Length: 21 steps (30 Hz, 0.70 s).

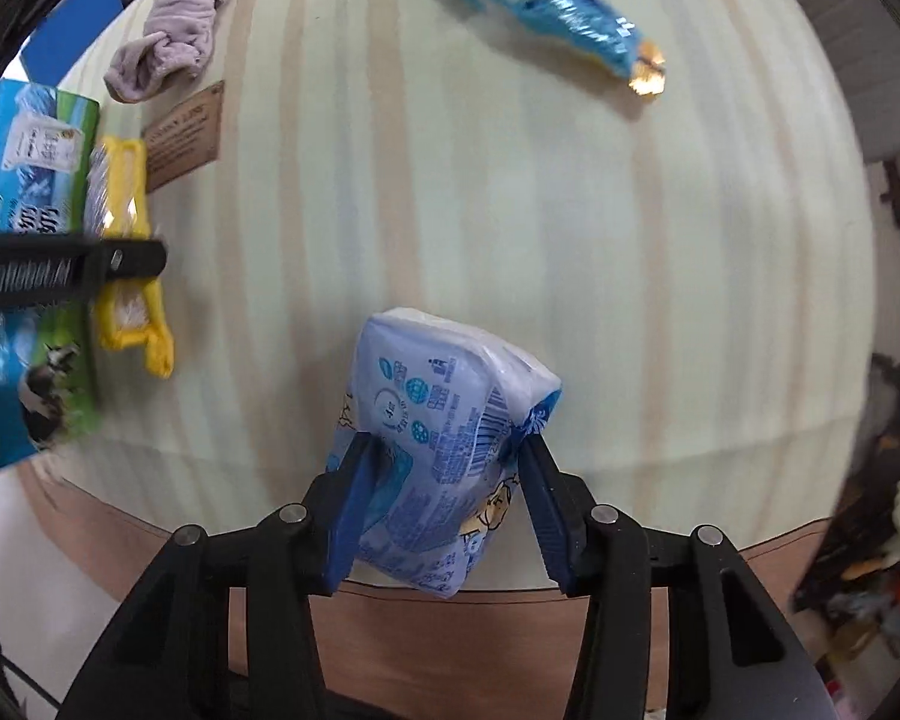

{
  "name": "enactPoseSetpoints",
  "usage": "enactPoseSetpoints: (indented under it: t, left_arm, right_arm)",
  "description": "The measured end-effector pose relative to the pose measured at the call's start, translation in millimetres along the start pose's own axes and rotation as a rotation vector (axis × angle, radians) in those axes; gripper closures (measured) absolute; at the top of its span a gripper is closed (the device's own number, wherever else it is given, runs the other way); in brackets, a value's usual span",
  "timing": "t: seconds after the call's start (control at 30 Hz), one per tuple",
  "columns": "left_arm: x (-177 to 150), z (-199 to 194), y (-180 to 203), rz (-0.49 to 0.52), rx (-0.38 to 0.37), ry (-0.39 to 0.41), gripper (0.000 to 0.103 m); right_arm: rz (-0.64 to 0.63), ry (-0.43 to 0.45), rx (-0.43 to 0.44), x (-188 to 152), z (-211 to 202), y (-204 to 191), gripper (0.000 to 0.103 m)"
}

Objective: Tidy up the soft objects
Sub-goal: 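Grasp the silver scrubber with left gripper while right gripper grasps the tissue pack, then place scrubber and tissue pack into the box and open both grippers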

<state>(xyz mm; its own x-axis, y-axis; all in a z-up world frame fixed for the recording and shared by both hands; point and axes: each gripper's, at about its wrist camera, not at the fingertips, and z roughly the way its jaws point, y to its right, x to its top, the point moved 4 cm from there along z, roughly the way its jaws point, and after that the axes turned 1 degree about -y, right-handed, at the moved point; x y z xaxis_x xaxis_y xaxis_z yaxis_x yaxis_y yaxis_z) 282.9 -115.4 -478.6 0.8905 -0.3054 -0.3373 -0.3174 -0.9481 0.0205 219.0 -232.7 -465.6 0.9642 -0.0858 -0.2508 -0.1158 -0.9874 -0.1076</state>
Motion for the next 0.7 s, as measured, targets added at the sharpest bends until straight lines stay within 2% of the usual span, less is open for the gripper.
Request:
enactPoseSetpoints:
  t: [0.1, 0.17, 0.23, 0.3, 0.43, 0.5, 0.57, 0.63, 0.7]
  left_arm:
    - [-16, 16, 4, -0.029, -0.071, -0.028, 0.053]
    - [-19, 24, -2, -0.082, -0.12, -0.037, 0.049]
    - [-19, 26, -6, -0.141, -0.185, 0.002, 0.043]
    - [-19, 31, -11, -0.183, -0.22, 0.005, 0.038]
    - [-21, 33, -17, -0.173, -0.174, 0.04, 0.038]
    - [-24, 31, -18, -0.157, -0.112, 0.078, 0.053]
    - [-31, 31, -17, -0.136, -0.107, 0.109, 0.056]
    - [-45, 28, -24, -0.136, -0.103, 0.133, 0.057]
    - [-59, 22, -22, -0.129, -0.114, 0.161, 0.057]
  right_arm:
    - [0.02, -0.024, 0.052, -1, -5, 9, 0.05]
    - [0.052, -0.019, 0.078, -3, -8, 25, 0.034]
    - [0.081, -0.01, 0.093, -3, -9, 29, 0.032]
    - [0.113, -0.014, 0.094, -7, -5, 38, 0.032]
    - [0.16, 0.0, 0.092, -10, 7, 54, 0.032]
    - [0.163, 0.028, 0.059, -10, 9, 51, 0.035]
    - [0.149, 0.054, 0.022, -14, 8, 47, 0.047]
    - [0.129, 0.072, 0.027, -19, 1, 45, 0.056]
    - [0.117, 0.08, 0.033, -24, -6, 46, 0.06]
